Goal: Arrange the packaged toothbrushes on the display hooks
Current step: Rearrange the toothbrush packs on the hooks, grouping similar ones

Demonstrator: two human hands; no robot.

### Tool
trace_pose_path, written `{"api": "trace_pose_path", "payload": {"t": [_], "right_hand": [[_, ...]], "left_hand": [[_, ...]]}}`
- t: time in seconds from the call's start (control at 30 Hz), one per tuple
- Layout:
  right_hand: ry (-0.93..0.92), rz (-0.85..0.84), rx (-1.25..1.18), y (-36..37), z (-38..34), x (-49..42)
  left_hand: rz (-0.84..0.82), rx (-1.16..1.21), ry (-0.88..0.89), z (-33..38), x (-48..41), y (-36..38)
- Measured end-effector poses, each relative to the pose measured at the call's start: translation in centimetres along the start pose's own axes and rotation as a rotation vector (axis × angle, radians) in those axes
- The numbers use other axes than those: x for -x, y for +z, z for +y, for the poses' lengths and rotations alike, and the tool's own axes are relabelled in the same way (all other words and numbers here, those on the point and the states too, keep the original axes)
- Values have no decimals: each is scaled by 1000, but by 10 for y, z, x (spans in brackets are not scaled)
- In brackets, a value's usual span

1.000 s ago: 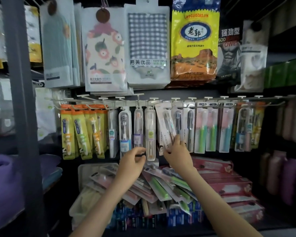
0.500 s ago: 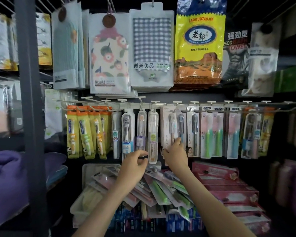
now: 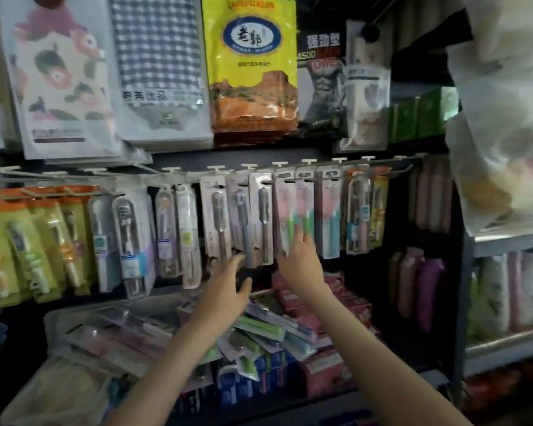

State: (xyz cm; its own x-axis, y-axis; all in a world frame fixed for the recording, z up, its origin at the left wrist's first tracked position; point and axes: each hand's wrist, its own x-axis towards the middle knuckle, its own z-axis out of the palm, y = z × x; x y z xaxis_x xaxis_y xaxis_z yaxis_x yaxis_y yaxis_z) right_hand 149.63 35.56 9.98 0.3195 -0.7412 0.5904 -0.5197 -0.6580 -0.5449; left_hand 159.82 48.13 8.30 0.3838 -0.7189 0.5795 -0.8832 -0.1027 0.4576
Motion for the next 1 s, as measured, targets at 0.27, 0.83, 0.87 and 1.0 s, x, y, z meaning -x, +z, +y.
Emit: {"api": "trace_pose_path", "payload": {"t": [0.27,0.83,0.87,1.0], "right_hand": [[223,169,64,-53,148,-54],[87,136,-316,-73,188,-92],[85,128,-361,-76,184,-86],[80,99,-460,-89,173,-68]], "left_hand": [[-42,-96,98,82,-51,91],[-63,-36,124,154,-116,173],[-86,-8,122,157,-115,174],[-179,116,146,172,-104,177]]}}
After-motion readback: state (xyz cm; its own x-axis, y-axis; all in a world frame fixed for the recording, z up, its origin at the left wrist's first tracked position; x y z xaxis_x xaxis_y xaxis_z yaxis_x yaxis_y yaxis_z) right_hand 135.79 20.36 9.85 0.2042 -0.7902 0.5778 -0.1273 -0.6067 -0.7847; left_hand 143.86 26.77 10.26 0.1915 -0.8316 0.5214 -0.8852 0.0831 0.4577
